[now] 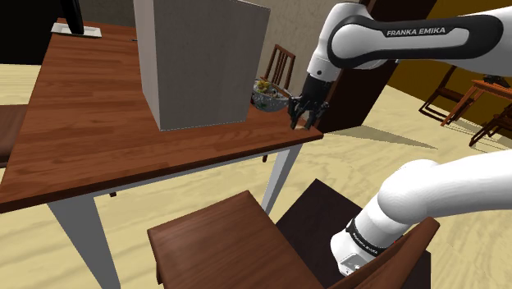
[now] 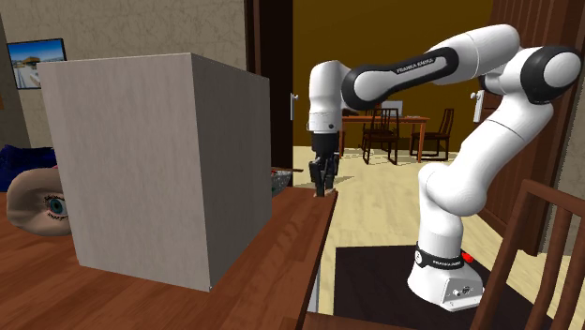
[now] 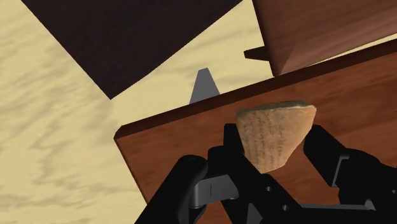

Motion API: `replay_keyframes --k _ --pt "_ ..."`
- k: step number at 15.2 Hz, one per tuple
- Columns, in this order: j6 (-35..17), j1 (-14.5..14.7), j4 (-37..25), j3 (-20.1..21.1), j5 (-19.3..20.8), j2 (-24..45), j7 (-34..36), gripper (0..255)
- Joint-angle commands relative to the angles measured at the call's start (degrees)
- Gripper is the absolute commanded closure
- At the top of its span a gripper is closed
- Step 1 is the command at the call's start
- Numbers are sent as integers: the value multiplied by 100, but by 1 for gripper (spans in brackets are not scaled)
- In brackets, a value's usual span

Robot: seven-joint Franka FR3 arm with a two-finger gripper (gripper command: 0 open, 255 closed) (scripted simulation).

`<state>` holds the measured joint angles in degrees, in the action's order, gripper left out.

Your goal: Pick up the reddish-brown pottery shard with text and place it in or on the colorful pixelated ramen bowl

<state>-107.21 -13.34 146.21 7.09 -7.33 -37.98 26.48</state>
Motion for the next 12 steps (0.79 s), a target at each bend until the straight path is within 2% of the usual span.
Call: replay_keyframes --k 1,12 --pt "199 2 -152 -6 6 -47 20 255" --pt "1045 -19 -995 -64 64 -50 65 255"
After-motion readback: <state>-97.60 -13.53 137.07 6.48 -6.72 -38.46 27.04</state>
